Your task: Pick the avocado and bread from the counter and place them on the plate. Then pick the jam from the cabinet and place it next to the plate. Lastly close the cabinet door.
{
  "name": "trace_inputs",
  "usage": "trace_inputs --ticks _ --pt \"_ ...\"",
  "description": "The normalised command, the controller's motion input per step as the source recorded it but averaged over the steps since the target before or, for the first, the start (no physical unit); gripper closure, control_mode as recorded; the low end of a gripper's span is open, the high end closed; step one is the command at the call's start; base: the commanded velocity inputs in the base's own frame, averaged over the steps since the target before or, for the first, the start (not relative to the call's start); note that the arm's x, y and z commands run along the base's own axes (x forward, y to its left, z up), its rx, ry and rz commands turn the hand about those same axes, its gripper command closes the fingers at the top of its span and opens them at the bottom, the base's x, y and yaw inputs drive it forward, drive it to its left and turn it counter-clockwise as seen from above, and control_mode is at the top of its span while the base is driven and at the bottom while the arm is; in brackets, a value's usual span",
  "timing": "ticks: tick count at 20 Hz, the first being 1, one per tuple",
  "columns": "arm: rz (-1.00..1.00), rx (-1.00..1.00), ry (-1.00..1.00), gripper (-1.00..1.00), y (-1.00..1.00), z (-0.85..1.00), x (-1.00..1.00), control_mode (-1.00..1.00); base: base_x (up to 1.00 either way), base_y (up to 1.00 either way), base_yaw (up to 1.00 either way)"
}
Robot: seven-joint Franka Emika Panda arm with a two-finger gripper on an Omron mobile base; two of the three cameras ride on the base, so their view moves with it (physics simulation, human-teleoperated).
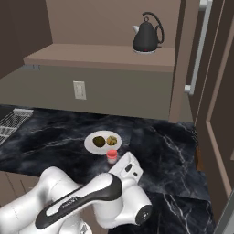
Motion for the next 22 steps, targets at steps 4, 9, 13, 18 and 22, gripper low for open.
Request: trace_inputs --ticks 4,9,13,18,22 --pt "-0.05 -0.33 0.0 -1.0 0.0 0.39 -0.27 -1.0 0.0 0.0 0.0" --pt "-0.02 -0.15 -0.01 -1.0 0.0 0.46 -0.1 -1.0 0.0 0.0 0.0" --pt "-0.1 0.0 -0.2 -1.0 -0.06 0.45 -0.1 -1.0 0.0 0.0 0.0" --pt "-0.06 -0.08 -0.23 -1.0 -0.2 0.22 -0.23 -1.0 0.0 0.0 0.0" --pt "-0.07 -0.26 -0.14 -1.0 -0.28 0.14 -0.28 -1.0 0.0 0.0 0.0"
